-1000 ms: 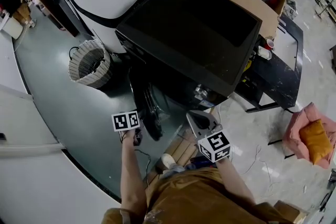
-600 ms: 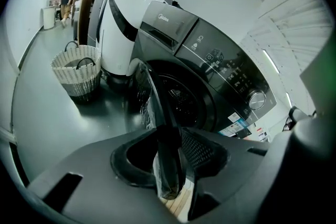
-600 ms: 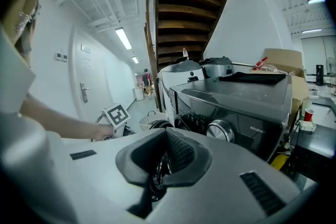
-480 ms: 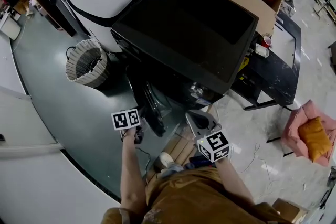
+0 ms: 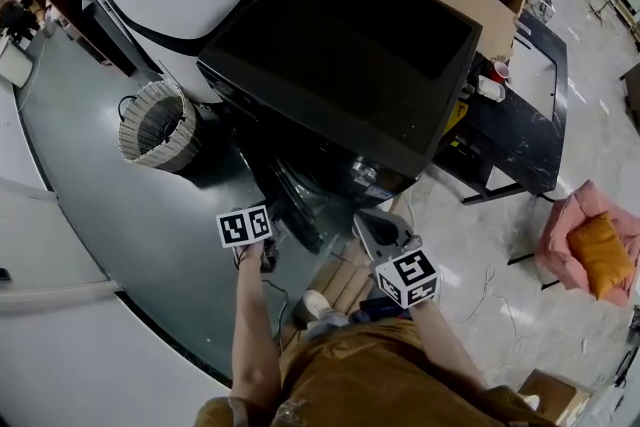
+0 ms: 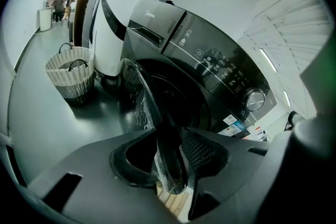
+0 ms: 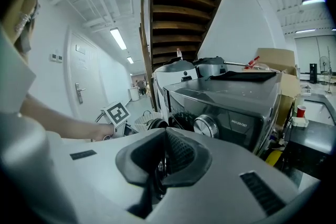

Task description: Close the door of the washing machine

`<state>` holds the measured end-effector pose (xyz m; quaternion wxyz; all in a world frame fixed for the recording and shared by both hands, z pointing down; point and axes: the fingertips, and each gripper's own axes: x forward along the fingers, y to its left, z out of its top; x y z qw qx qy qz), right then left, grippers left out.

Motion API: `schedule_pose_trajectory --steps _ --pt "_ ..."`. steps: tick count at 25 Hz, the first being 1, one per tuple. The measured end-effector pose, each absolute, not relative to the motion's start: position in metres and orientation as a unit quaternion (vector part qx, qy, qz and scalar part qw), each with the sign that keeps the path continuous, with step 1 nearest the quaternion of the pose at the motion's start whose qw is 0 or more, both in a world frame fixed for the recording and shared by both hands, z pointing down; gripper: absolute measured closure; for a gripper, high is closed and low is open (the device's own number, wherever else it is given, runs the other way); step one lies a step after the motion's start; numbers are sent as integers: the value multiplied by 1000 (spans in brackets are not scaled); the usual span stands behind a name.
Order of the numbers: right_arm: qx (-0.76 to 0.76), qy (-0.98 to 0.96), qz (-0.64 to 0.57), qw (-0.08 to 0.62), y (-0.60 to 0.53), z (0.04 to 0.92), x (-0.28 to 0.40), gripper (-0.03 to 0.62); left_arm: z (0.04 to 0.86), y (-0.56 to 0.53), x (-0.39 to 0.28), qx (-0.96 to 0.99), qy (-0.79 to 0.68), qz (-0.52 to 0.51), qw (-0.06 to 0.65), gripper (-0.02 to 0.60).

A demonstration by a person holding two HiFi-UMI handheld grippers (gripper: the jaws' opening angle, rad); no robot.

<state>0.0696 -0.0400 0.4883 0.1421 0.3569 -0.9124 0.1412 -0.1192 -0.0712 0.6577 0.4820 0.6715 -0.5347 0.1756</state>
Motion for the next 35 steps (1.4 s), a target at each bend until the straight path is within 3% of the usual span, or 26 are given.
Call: schedule_pose_trajectory --steps 35 --pt "394 -895 155 139 -66 495 101 581 654 -117 -69 697 -502 140 493 416"
